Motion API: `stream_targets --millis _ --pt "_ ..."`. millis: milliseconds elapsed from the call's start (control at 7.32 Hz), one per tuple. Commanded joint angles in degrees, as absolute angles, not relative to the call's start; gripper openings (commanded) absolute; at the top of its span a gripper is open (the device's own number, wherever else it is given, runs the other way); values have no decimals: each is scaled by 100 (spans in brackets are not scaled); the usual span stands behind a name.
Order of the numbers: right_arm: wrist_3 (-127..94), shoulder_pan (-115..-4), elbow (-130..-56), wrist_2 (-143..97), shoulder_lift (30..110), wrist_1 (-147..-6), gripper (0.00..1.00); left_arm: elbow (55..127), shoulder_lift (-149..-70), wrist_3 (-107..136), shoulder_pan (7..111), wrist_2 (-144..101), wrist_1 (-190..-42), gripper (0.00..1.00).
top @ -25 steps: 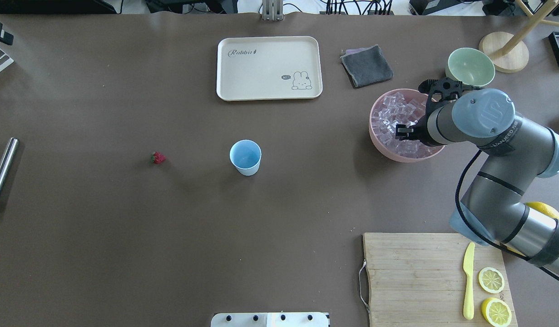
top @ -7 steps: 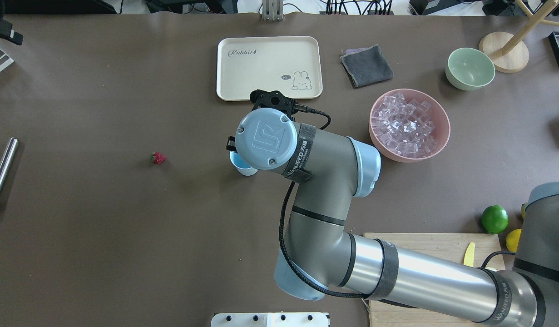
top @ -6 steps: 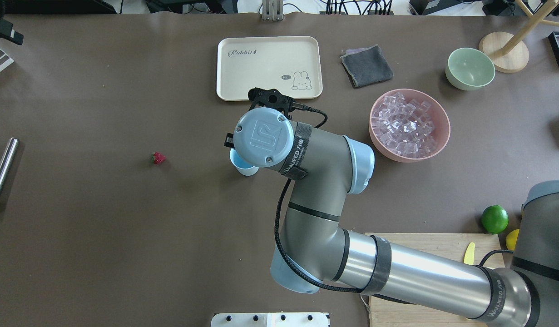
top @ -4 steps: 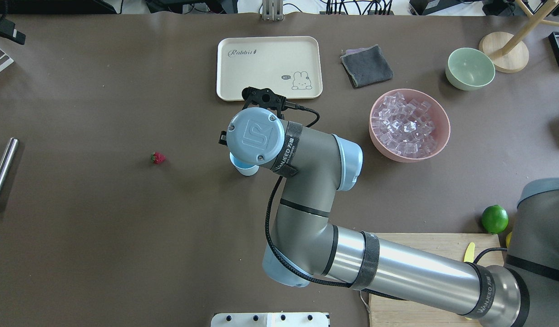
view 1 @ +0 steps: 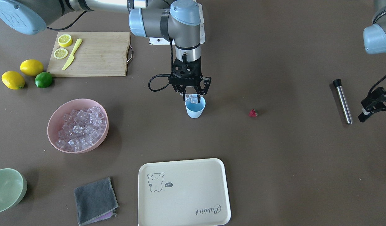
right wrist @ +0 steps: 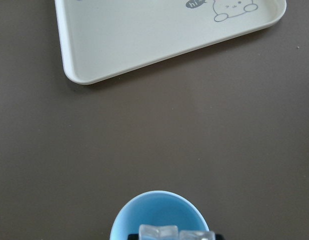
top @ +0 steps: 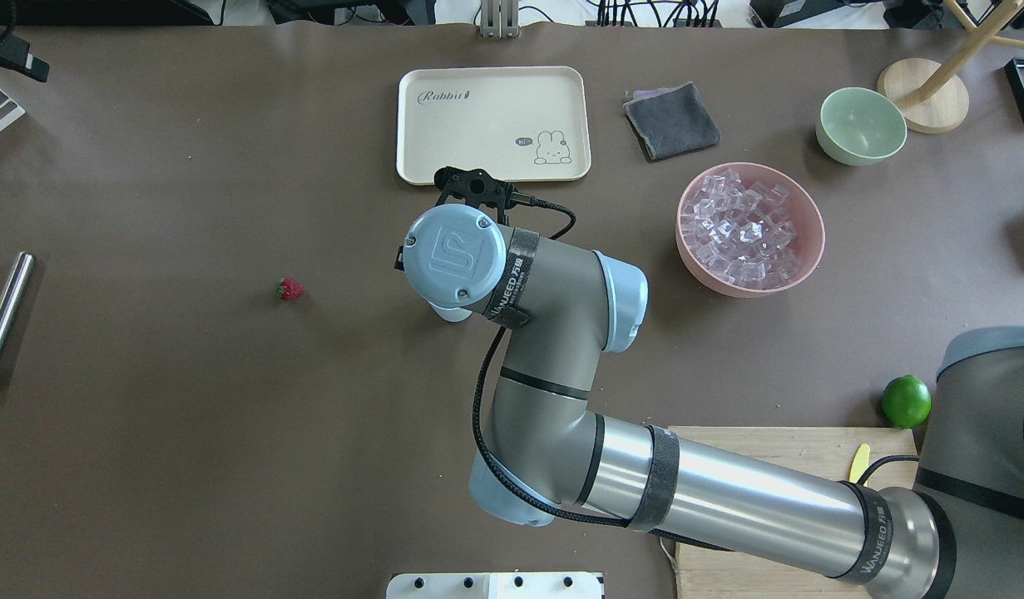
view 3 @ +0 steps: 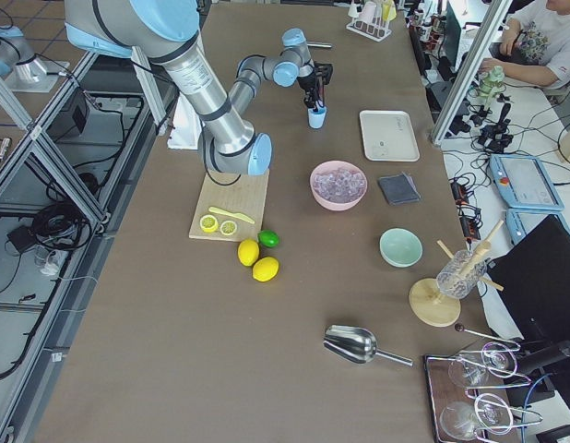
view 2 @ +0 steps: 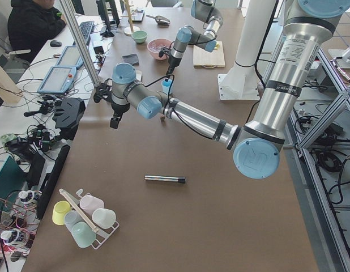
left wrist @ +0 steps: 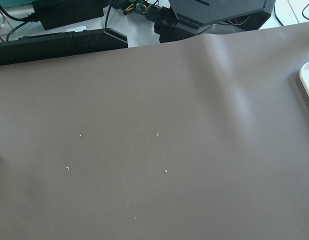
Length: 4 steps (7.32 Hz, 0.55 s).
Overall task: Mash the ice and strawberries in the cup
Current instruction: 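Lower the ice cube into the light-blue cup and open the right gripper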
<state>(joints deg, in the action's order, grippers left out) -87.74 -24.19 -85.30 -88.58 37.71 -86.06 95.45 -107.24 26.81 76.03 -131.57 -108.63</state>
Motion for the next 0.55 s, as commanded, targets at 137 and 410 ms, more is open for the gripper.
stream_targets --millis 137,410 --pt "-8859 -2417 -8446 -8851 3718 -8604 37 9536 -10731 2681 7603 -13157 -10855 98" --pt "-9131 -2408 -8446 -8842 3726 -8604 87 9545 -10731 2681 7603 -13157 -10854 98"
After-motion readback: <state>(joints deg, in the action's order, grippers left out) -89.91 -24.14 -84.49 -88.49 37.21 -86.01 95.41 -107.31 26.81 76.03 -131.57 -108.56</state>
